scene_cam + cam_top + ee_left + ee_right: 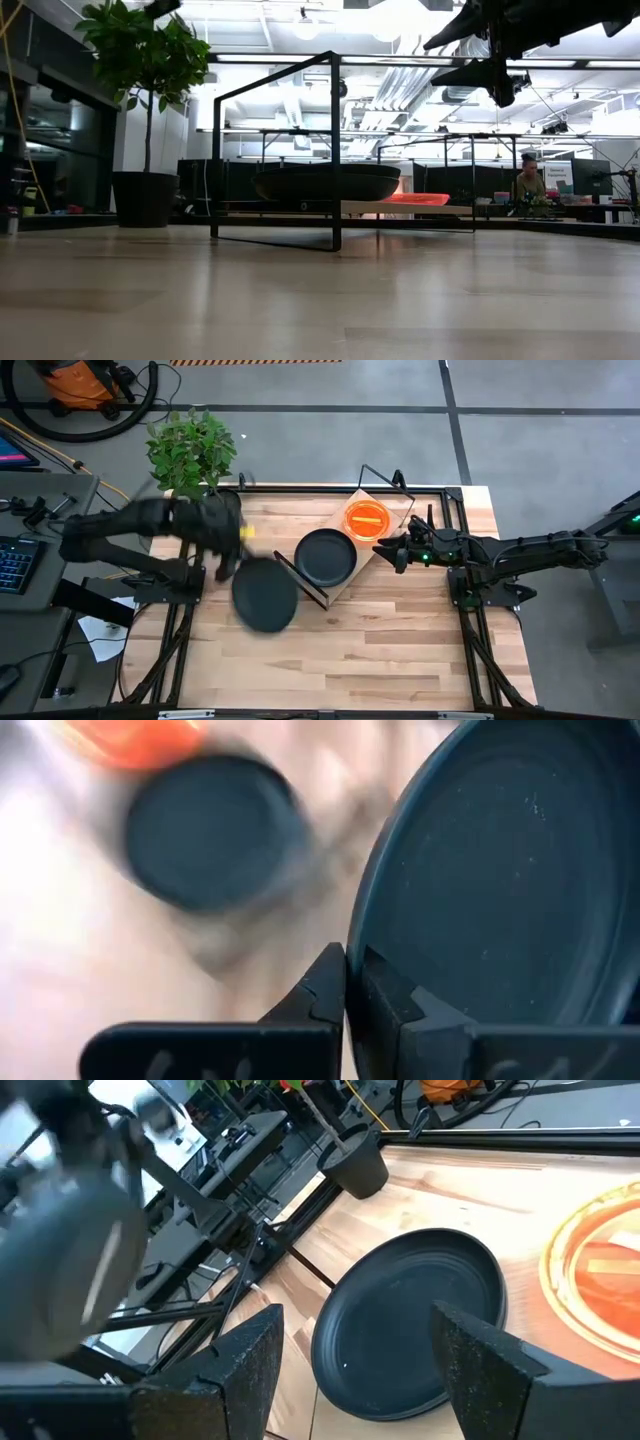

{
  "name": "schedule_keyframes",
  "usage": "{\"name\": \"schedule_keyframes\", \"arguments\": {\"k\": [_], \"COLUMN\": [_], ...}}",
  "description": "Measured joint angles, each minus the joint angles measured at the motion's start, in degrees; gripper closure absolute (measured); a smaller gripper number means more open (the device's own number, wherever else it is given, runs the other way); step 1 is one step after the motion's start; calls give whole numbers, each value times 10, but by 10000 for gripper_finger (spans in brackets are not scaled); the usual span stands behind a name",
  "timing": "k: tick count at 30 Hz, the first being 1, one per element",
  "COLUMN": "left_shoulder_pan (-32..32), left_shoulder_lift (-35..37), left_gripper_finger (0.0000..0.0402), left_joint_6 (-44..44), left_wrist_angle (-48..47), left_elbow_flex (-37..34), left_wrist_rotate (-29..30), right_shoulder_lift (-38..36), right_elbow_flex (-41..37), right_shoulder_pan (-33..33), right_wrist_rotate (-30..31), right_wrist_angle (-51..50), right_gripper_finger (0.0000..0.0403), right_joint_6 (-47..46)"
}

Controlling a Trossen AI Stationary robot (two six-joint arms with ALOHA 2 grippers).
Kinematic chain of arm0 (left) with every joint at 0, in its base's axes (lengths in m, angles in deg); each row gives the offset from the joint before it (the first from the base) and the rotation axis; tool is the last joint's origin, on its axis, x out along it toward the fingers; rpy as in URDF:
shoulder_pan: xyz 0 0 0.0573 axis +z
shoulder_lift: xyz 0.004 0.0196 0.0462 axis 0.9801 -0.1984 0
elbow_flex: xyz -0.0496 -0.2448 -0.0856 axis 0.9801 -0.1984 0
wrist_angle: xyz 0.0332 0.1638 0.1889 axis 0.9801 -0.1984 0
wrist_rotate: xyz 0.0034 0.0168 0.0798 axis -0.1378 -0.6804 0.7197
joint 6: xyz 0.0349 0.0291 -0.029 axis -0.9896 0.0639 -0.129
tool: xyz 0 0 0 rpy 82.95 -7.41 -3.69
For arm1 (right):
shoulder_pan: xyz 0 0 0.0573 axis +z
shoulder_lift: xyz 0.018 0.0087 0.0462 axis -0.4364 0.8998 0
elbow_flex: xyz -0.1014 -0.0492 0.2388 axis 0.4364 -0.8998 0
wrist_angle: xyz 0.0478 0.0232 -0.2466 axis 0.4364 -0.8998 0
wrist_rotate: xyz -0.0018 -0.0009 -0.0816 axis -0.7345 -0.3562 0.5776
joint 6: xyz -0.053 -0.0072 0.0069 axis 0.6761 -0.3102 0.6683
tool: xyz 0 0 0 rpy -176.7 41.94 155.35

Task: Place and stack plates onto a shelf
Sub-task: Stack the black plate on top of the stacked black plates on the shelf

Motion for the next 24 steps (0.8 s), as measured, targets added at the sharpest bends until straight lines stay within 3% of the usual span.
{"name": "schedule_keyframes", "arguments": {"k": [5,11,19,24], "left_shoulder_pan": [143,259,288,273], "left_shoulder_lift": [-73,-188,-340,-394], "left_gripper_finger": [400,401,401,401], "left_joint_6": [-89,-153,-148,-133], "left_wrist_angle": [30,114,131,138], "left_elbow_flex": [111,139,138,138], "left_wrist_rotate": [64,64,52,-14], "right_shoulder_lift": [0,0,0,0], "right_elbow_flex": [0,0,0,0], "right_shoulder_pan": [0,0,0,0], "right_wrist_rotate": [-1,4,6,6], "right_wrist_angle": [1,2,2,1], "right_gripper_finger": [171,171,171,171], "right_joint_6": [-3,-6,-30,-30]}}
